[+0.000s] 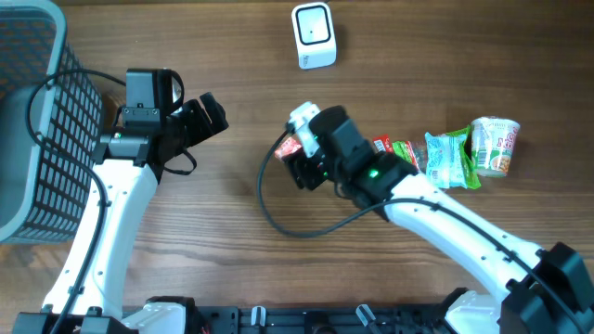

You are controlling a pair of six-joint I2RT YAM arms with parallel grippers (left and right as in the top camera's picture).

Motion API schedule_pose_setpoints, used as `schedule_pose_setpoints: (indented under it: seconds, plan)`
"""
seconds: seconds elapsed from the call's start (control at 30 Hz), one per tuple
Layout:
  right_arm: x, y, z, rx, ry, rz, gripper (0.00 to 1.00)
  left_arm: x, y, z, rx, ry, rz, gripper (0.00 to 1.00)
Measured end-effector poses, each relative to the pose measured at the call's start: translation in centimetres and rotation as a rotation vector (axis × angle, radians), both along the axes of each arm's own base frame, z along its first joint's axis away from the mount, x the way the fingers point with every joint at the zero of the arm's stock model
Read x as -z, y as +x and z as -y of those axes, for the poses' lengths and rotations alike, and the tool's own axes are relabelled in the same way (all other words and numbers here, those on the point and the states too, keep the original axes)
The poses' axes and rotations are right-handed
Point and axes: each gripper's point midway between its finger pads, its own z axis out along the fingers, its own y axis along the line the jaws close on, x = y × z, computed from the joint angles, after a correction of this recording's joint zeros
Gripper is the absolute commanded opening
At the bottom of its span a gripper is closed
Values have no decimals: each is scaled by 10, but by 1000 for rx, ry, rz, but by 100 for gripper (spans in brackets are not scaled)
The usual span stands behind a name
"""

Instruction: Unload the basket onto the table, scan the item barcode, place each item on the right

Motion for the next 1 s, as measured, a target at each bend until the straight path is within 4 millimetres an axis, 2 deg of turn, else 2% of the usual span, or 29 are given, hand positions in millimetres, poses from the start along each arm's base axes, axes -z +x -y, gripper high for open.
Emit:
schedule_pose_setpoints:
  seconds: [0.1,0.23,0.33,0.5,0.73,1.0]
  plan:
    - [2,-2,-22,-57,-101,31,72,0,0,0,0,0,0,100]
    - [5,15,-41,-63,-184,-5,60,0,0,0,0,0,0,100]
    - [18,13,-37,-46,-222,-50,56,0,0,0,0,0,0,100]
    - [68,9,-31,-33,-310,-148,54,0,0,0,0,0,0,100]
    - [112,13,-21,8,-393,-167,51,0,0,0,0,0,0,100]
    - [116,20,-15,36,-429,-135,50,0,0,0,0,0,0,100]
